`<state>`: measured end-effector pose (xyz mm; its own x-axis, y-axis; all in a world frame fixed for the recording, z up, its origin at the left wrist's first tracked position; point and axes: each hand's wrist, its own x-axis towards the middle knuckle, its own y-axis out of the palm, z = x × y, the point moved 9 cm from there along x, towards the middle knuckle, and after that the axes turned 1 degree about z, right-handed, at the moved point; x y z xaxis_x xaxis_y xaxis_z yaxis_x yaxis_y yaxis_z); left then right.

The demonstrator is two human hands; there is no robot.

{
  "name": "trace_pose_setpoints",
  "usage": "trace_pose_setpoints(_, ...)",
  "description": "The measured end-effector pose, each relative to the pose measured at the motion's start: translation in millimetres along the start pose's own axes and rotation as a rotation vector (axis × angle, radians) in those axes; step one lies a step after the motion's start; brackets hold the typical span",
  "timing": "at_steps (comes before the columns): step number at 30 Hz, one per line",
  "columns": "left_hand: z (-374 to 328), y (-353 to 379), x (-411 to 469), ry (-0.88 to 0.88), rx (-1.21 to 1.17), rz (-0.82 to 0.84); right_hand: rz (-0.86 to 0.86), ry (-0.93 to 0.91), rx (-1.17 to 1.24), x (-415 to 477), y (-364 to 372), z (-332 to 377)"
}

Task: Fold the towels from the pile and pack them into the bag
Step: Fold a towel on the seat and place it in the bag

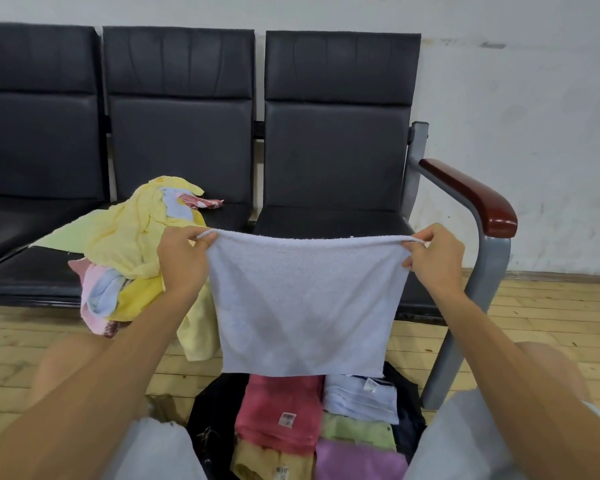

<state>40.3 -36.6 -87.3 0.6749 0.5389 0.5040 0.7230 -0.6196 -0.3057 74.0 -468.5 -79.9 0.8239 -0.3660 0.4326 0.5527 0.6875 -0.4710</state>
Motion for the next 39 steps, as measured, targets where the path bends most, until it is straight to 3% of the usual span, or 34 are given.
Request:
trace_pose_setpoints(5, -21.5, 28.7, 14.6, -0.017, -0.008, 0.040, -0.007, 0.004, 0.052, 24.2, 6.3, 3.2)
trace_pose_setpoints(10, -6.3, 71.8, 34.9, -0.180, -0.198, 0.079, -0.019, -0.091, -0.050, 59.4, 21.0, 6.4)
trace_pose_setpoints(16, 19.0, 126.7, 51.9, -0.353, -0.314, 0.106, -0.002, -0.023, -0.025, 95.9, 54.4, -5.2)
trace_pose_setpoints(25, 2.1, 195.0, 71.2, -0.140, -0.243, 0.304, -0.015, -0.006, 0.234, 123.4, 94.6, -25.0)
trace_pose_setpoints(34, 29.5, 181.6, 45.9, -0.061, -0.092, 0.417, 0.084, -0.043, -0.134, 115.4, 88.5, -65.6)
trace_pose_setpoints(39, 35.7, 165.8, 29.6, 0.015, 0.015, 0.584, 0.322, -0.179, -0.269, 88.1, 84.6, -69.9)
